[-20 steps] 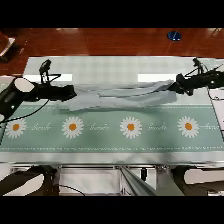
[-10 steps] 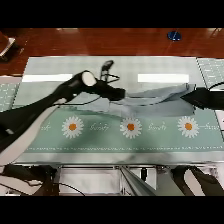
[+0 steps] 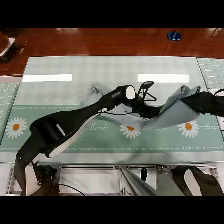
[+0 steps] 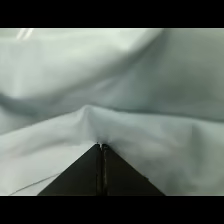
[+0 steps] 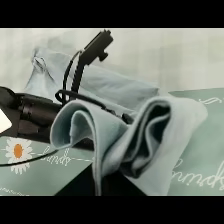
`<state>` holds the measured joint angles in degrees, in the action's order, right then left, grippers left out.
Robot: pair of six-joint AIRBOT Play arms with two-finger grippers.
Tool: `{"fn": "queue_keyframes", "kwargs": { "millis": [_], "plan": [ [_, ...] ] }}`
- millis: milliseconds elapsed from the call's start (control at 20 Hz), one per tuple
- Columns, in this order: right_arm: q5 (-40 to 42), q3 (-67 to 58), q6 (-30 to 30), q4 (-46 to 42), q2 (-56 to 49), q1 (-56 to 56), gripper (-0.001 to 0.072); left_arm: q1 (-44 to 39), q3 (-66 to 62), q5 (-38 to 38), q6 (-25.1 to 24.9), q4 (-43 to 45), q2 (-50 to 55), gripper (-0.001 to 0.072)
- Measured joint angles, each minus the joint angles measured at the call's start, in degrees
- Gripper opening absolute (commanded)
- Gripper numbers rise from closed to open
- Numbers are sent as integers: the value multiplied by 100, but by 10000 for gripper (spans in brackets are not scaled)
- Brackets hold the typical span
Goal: Fold the shirts.
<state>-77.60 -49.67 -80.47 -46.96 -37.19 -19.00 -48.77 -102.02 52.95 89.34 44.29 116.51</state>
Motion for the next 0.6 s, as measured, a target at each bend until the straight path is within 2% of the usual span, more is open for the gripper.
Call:
{"fn": "queue_keyframes", "kwargs": {
  "millis": [200, 350, 500, 600],
  "plan": [
    [55, 0, -22, 153, -4, 33, 24, 741, -372, 540, 44, 28, -140, 21],
    [256, -83, -42, 315, -240, 439, 24, 1637, -376, 1272, 195, 774, -643, 21],
    [715, -433, -59, 387, -866, 1342, 24, 2632, 105, 1683, 197, 1578, -1685, 19],
    [1117, -859, -81, 428, -1499, 2048, 24, 3241, 750, 1725, 37, 1786, -2653, 20]
  ]
}}
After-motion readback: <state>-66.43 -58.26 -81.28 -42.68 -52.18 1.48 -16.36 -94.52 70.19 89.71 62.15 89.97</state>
